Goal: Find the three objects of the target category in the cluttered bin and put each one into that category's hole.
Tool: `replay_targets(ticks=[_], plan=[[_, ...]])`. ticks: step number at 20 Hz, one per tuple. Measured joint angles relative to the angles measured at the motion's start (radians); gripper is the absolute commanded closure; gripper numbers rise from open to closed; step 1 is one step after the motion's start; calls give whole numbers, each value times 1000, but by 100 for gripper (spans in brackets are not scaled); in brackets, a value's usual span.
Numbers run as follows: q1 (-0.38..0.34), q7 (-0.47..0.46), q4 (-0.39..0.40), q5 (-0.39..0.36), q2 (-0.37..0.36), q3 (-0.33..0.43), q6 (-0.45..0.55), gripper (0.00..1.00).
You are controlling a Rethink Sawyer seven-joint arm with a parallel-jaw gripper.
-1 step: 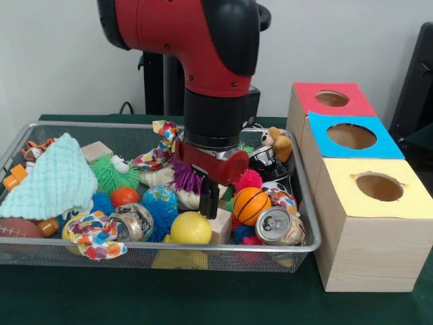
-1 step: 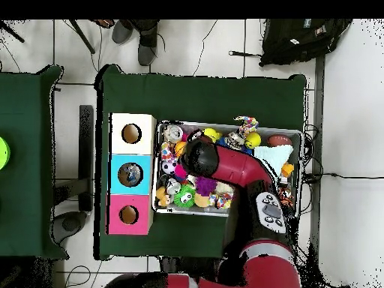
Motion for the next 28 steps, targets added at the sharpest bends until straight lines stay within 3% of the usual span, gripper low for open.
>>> replay_targets(ticks=[7,28], plan=[[-52,0,37,-60,22,54,-9,100],[-61,0,39,-65,22,84,-38,100]])
